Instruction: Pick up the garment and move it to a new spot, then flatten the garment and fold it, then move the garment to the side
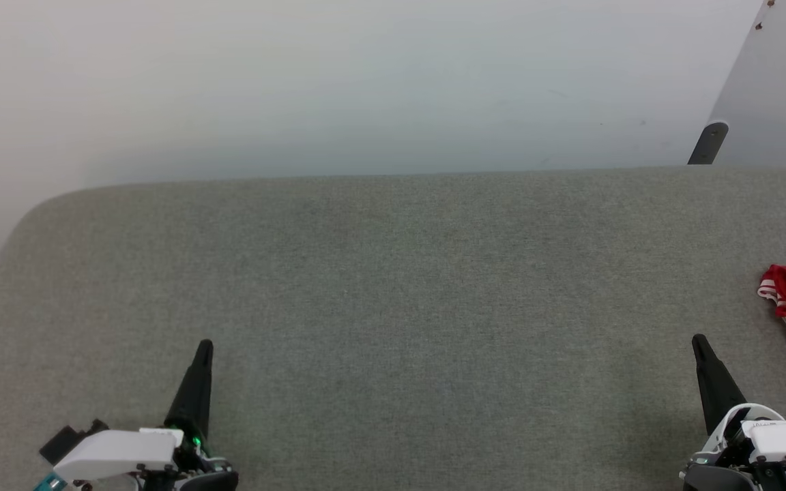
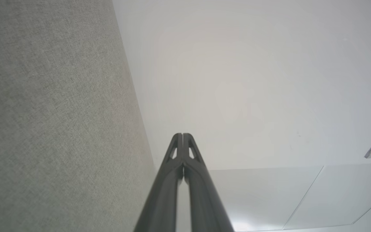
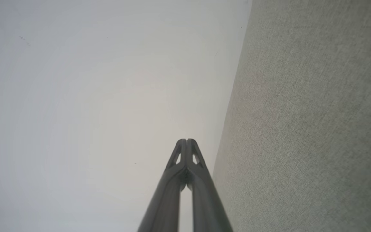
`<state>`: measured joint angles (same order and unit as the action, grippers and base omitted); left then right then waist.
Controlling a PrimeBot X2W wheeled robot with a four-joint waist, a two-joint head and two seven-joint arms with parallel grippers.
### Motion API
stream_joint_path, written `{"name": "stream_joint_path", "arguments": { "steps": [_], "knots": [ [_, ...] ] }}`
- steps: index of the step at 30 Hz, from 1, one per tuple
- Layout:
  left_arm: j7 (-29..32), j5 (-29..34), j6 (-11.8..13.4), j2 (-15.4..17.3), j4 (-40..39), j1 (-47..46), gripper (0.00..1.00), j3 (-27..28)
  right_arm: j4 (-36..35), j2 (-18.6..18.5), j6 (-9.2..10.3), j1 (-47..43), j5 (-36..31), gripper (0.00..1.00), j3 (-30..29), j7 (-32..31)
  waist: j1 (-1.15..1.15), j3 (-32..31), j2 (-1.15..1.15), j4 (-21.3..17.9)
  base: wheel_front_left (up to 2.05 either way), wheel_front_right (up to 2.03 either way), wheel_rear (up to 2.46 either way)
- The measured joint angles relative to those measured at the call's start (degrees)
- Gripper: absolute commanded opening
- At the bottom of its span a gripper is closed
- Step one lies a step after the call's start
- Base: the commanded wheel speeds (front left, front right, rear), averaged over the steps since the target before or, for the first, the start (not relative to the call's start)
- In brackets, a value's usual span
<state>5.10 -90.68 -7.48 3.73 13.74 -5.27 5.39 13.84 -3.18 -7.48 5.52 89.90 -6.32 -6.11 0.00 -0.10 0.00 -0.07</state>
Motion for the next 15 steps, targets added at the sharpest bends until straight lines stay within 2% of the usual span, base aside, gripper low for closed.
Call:
{"name": "stream_joint_path", "arguments": {
  "steps": [15],
  "knots": [
    [0.87, -2.38, 0.0, -0.2, 0.32, -0.69, 0.0, 0.25, 0.24, 0.26, 0.0, 0.66, 2.4, 0.0, -0.29, -0.45, 0.0, 0.28, 0.0, 0.07, 0.0, 0.0, 0.0]
  ]
}}
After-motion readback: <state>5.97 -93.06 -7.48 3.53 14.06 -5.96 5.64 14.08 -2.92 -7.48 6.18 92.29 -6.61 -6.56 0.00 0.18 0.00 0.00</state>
